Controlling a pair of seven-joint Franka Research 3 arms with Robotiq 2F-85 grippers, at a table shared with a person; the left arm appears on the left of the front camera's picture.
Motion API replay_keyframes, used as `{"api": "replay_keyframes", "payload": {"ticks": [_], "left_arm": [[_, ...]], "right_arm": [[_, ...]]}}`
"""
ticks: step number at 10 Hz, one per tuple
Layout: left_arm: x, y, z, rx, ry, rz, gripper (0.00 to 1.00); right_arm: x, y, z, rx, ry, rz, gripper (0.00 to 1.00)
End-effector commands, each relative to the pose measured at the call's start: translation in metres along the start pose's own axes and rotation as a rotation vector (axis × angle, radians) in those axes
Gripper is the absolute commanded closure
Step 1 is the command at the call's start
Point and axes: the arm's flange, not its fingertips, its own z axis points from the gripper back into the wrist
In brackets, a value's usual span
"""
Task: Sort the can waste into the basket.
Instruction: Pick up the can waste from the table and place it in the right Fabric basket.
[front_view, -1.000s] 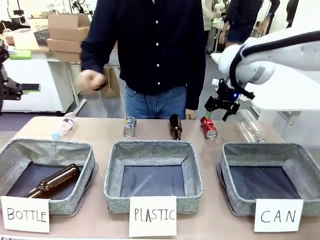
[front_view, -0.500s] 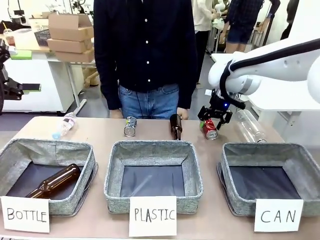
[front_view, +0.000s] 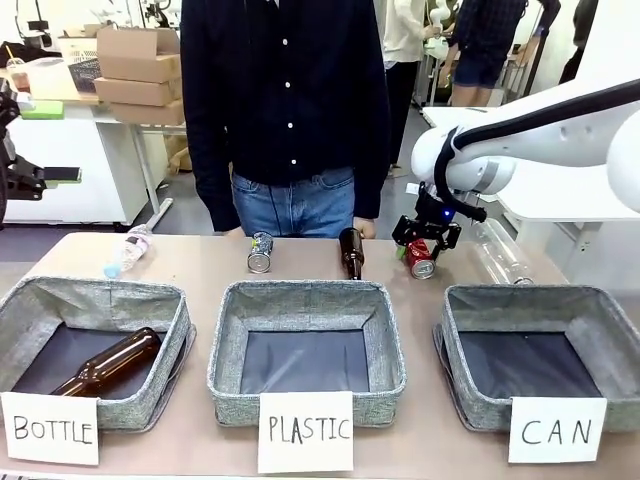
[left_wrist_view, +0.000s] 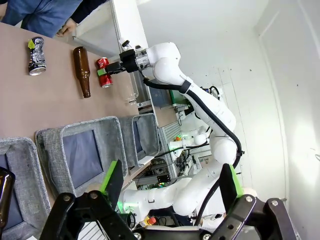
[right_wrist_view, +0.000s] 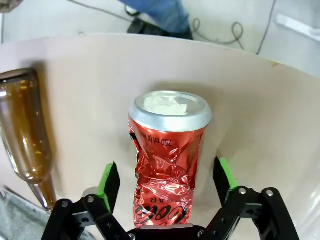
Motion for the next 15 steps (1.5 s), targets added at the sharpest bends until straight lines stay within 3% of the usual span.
{"api": "replay_keyframes", "payload": {"ticks": [1, 2, 3, 4, 8, 10, 11, 13, 15], "left_arm": [[0.0, -0.001, -0.002, -0.026, -0.008, -0.016, 0.0], [0.0, -0.001, -0.002, -0.026, -0.008, -0.016, 0.0], [0.0, -0.001, -0.002, -0.026, -0.008, -0.016, 0.0], [0.0, -0.001, -0.002, -0.026, -0.008, -0.016, 0.0], [0.0, -0.001, -0.002, -0.026, -0.008, -0.016, 0.0], [0.0, -0.001, -0.002, -0.026, -0.008, -0.016, 0.0], [0.0, -0.001, -0.002, -0.026, -0.008, -0.016, 0.0], [0.0, -0.001, -0.002, -0.026, -0.008, -0.016, 0.0], [0.0, -0.001, -0.002, -0.026, -0.008, -0.016, 0.0]], "right_arm": [[-0.002, 0.003, 0.004, -0.039, -0.026, -0.026, 0.6], [-0.002, 0.003, 0.004, -0.034, -0.026, -0.032, 1.0], [-0.003, 0.003, 0.004, -0.036, -0.033, -0.031, 0.65], [-0.003, 0.003, 0.005, -0.034, -0.034, -0.032, 1.0], [-0.004, -0.002, 0.007, -0.021, -0.042, -0.017, 1.0], [-0.014, -0.003, 0.034, 0.009, -0.061, -0.017, 1.0], [-0.032, 0.002, 0.071, 0.033, -0.056, -0.029, 1.0], [-0.11, 0.016, 0.168, 0.004, -0.063, 0.011, 1.0], [-0.18, 0.021, 0.212, -0.009, 0.065, 0.072, 1.0]]}}
